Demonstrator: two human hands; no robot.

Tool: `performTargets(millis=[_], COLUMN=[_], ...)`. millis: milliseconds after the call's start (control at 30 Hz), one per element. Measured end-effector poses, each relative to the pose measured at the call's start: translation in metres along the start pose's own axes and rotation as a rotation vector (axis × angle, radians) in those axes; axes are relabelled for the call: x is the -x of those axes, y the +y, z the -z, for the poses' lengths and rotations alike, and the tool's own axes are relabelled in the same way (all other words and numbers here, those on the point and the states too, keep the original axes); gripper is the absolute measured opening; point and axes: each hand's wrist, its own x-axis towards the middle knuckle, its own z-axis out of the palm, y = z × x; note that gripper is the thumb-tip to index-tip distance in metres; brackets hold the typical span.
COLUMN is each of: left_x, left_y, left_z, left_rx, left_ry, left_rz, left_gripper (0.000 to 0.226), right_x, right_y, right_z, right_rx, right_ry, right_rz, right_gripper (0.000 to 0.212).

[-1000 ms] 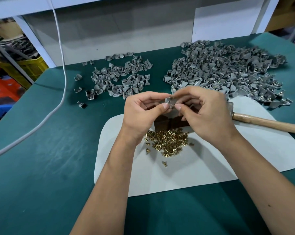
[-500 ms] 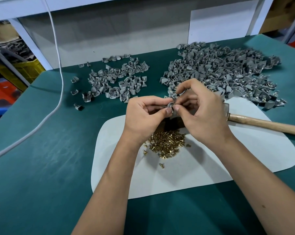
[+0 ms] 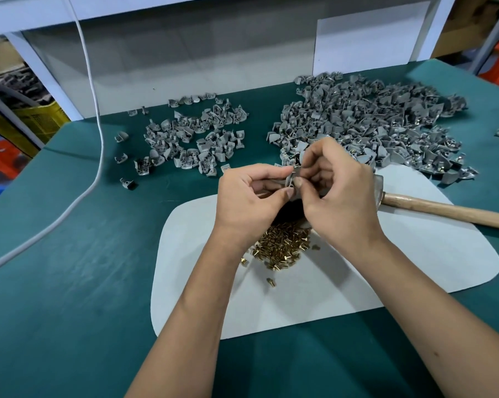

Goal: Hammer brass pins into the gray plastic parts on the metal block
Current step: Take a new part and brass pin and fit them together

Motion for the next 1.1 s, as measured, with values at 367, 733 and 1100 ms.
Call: performTargets(millis=[367, 733, 1100], left_x=[-0.002, -0.002, -0.003], left_y=[0.0, -0.002, -0.005], left_z=[0.01, 0.012, 0.016], left_rx=[-0.003, 0.164, 0.283], left_ry=[-0.009, -0.064, -0.094], left_rz=[-0.067, -0.027, -0.011], left_gripper=[0.037, 0.021, 0.03], right_x=[-0.005, -0.008, -0.008], right_y=[0.004, 0.006, 0.004], right_z=[0.009, 0.01, 0.011], right_rx=[-0.025, 0.137, 0.115], right_ry=[-0.086, -0.063, -0.103], right_rz=[0.039, 0.189, 0.135], right_gripper=[0.023, 0.005, 0.005])
